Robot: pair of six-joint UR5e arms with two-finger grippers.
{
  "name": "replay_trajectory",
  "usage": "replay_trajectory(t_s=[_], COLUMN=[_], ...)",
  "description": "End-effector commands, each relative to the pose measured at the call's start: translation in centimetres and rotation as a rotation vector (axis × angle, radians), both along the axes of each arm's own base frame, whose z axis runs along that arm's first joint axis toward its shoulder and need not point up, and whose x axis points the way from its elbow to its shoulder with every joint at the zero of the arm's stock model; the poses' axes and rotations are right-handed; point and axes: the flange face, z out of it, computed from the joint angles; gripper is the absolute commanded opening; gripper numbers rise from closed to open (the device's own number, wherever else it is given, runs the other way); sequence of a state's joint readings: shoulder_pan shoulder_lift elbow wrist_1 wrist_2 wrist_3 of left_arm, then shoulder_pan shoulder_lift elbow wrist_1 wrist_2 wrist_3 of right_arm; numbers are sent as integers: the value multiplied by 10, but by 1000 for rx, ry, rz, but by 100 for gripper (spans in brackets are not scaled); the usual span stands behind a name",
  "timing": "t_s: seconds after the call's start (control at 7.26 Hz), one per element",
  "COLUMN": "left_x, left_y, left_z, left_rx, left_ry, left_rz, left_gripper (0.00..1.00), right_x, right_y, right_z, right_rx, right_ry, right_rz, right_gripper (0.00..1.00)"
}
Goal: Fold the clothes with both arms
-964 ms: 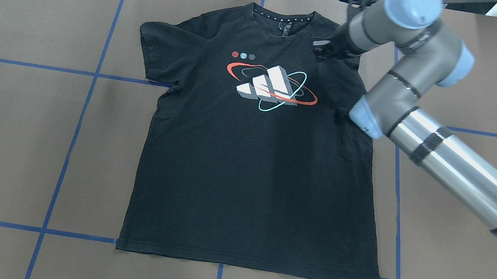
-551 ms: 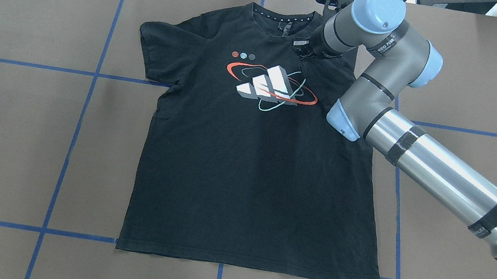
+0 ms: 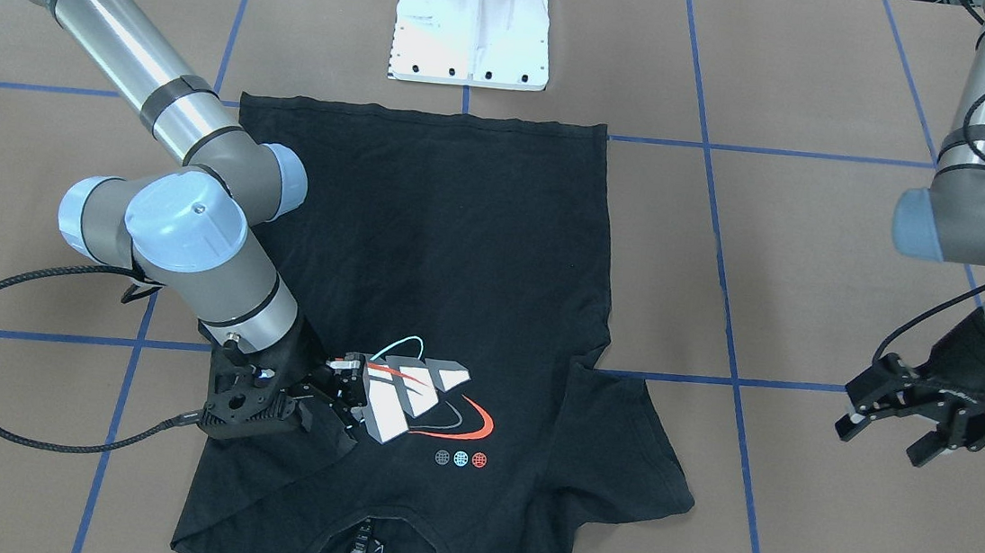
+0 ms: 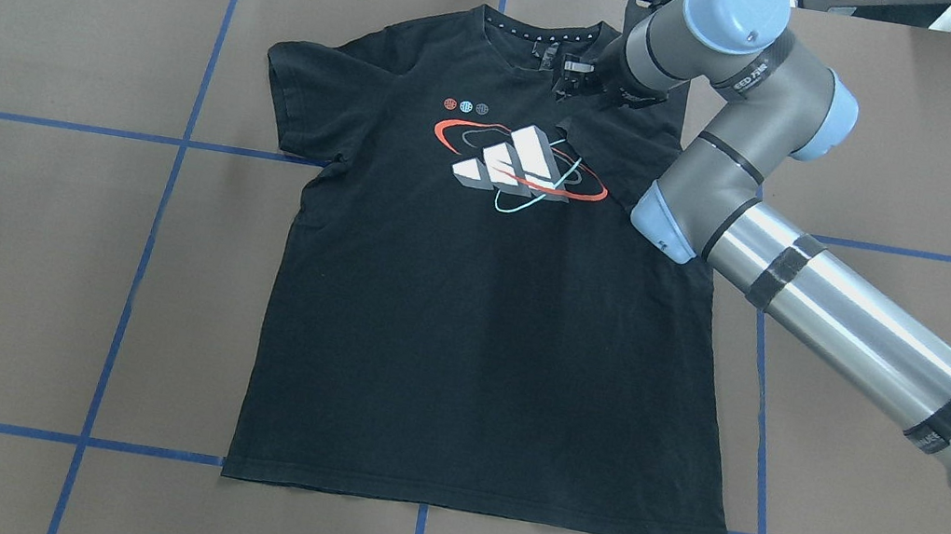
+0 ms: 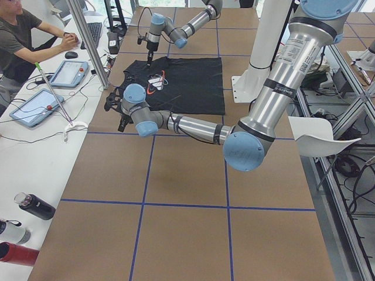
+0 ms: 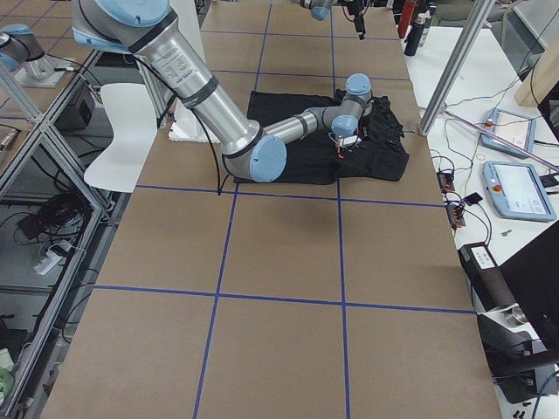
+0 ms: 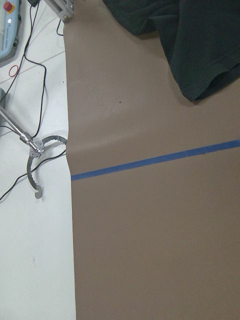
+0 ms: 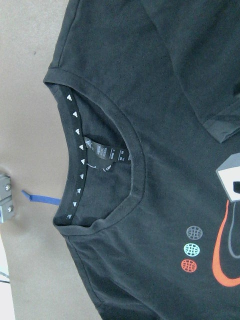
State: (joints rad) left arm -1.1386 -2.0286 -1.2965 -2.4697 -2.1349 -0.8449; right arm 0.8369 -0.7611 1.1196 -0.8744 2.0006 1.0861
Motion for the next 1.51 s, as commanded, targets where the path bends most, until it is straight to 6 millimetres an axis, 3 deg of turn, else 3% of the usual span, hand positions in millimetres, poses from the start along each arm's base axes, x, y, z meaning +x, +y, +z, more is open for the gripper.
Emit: replay_trajectory(t_s=[0.0,0.14,0.41,0.55,0.69,0.83,1.1,1.38], left_x=[47,81,152,173,186,194,203,205], left_y=[-13,-10,-1,-7,-17,-26,-35,-35], left_z=[-4,4,-14,-18,-16,-13,5,11], left_rx=[16,36,13,14,3,-16,-47,-51], left_ry=[39,68,84,67,46,26,-39,-49], left_rz=[-75,-100,-126,-145,-156,-156,-137,-131], left_gripper=[99,98,94,91,86,74,68,58], right_x=[48,56,57,57,57,57,57,57], right_y=[4,8,9,8,8,8,8,8], right_z=[-6,-9,-11,-12,-12,-12,-10,-10], right_rx=[-65,-75,-86,-85,-85,-98,-125,-126], right_ry=[-86,-104,-111,-112,-112,-117,-124,-124], right_rz=[-14,-12,0,1,3,10,23,25], right_gripper=[100,100,100,100,100,100,100,100])
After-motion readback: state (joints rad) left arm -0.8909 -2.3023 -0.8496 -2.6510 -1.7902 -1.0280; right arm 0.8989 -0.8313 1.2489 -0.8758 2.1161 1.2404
